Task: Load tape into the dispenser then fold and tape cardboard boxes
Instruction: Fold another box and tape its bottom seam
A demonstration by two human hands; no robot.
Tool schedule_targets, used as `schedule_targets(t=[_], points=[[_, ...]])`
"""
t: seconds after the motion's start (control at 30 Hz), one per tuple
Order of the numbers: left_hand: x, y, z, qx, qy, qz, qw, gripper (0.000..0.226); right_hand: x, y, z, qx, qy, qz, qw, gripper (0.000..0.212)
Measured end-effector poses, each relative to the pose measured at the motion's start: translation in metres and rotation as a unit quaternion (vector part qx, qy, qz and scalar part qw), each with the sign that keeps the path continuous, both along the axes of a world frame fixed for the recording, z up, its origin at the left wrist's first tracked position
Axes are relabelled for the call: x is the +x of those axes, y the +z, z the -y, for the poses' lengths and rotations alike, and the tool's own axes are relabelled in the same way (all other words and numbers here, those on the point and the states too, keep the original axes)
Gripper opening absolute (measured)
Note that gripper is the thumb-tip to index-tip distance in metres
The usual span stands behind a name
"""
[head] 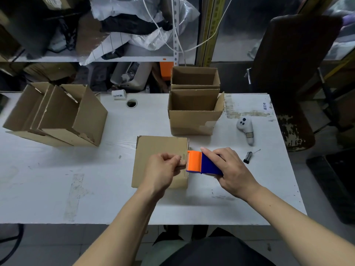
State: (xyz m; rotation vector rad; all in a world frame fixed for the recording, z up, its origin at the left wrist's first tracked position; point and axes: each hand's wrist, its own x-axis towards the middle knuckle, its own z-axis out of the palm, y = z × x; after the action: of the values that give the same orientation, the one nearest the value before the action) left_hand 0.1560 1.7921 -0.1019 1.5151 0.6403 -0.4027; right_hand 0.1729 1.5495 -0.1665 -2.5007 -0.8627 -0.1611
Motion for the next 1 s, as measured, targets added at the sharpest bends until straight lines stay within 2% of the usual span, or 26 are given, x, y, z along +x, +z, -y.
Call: schedule_targets(t=[0.33,0.77,1.0], points=[[-0.001,0.011,-0.014,0.011,-0.006,0.035,0.999,0.013,-0.003,0.004,-0.003,0.038,0.005,-0.021,0.999,0.082],[-0.008,0.014,-0.03,-0.028,0.02,0.033,0.999,0.012,-0.01,0.0,-0.006,0.037,0.016,-0.025,0.999,0.085],[0.002,0.021,-0.043,-0.014,0.025,0.06,0.998,0.014,-0.007,-0.002,-0.004,0.018,-0.004,-0.014,1.0,0.086]])
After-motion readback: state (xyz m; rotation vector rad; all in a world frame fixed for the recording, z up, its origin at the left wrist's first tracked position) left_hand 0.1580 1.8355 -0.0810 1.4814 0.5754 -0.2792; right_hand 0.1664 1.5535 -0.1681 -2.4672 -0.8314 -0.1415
